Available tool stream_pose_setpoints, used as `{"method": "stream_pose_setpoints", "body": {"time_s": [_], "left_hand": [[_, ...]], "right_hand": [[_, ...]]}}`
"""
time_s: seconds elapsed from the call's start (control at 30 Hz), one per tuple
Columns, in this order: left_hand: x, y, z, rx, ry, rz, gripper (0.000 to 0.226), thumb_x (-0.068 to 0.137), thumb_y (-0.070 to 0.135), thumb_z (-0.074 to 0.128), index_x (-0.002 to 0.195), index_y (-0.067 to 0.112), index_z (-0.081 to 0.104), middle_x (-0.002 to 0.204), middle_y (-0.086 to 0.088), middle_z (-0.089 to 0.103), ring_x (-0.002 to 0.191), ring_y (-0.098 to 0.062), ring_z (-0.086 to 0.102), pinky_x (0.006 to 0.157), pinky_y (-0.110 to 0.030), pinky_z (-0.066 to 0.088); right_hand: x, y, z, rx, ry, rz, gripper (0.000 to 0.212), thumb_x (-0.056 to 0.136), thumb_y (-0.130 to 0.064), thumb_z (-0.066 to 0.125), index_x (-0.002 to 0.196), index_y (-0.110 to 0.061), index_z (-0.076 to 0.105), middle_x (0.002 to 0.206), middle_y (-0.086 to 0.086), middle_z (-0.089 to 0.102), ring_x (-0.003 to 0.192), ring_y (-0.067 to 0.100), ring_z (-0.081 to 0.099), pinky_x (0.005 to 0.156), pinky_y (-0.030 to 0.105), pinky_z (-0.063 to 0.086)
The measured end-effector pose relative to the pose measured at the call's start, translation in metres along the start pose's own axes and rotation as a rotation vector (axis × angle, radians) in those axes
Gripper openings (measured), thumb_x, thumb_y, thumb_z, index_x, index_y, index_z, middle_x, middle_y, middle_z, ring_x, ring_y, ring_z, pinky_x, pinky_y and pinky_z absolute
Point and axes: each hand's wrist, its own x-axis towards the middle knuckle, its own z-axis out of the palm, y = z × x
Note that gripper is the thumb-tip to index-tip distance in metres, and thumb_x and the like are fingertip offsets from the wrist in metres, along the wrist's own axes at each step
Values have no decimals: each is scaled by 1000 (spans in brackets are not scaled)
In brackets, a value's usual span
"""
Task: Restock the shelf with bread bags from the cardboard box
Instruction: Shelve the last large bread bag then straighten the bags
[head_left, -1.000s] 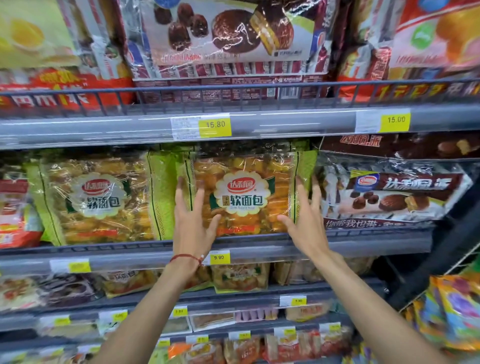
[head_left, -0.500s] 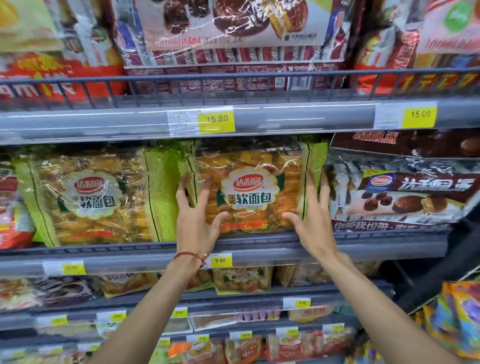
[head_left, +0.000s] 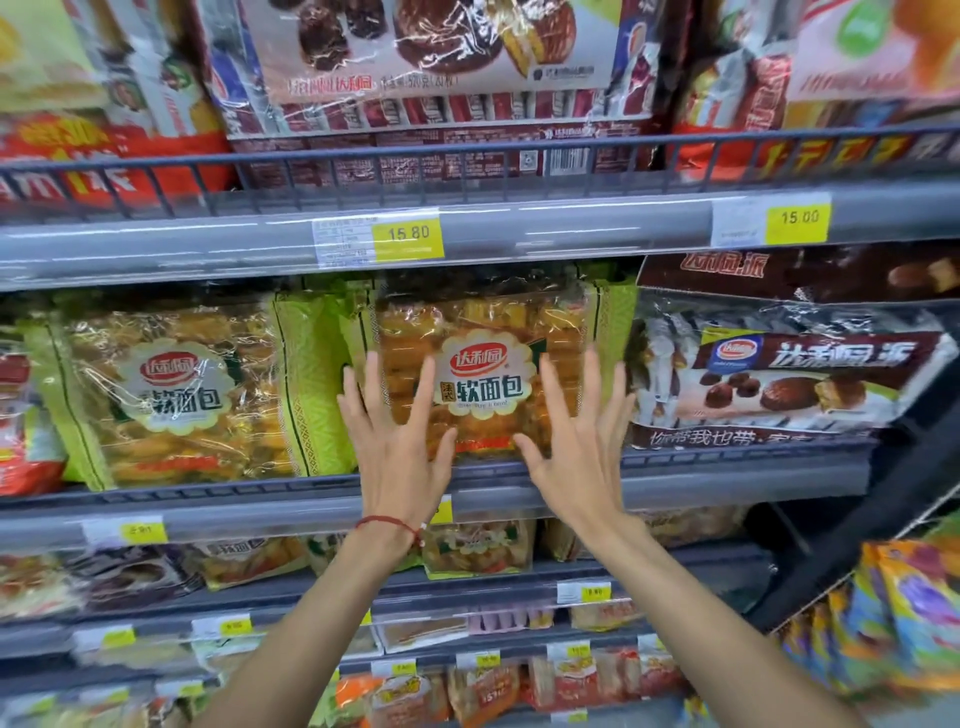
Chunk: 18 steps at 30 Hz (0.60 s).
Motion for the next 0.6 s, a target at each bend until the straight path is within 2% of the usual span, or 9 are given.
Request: {"method": "stream_pose_setpoints", "body": {"time_s": [0.07,0.17,0.3,0.6], "left_hand": [[5,2,3,85,-39,64,77,89,41,66,155,30,28,162,-22,1,148,-48,-2,119,-62,3],[14,1,6,156,-116,114,77,90,45,65,155,32,25,162,-19,7,147,-47,6,118,-66,12],[20,-2,5,164,-146,133,84,93,51,55,158,36,3,165,-13,-11,150,-42,-12,119,-63,8],[30,0,7,163,-206,157,85,93,54,54,158,35,2,165,-14,-12,150,-43,-9,117,-62,20]], "right_hand": [[0,-8,6,-71,-24,-35,98,89,-47,72,164,-35,10,171,11,-17,154,47,-14,117,75,-3],[7,-18,15,-38,-80,-37,94,93,-52,65,163,-39,3,171,9,-17,154,49,-13,115,78,0],[15,-17,22,-51,-80,-9,97,93,-56,62,162,-42,-6,170,8,-22,154,46,-16,116,78,3],[20,-18,17,-90,-100,24,97,91,-54,64,163,-39,1,171,10,-15,155,47,-13,116,78,5]]}}
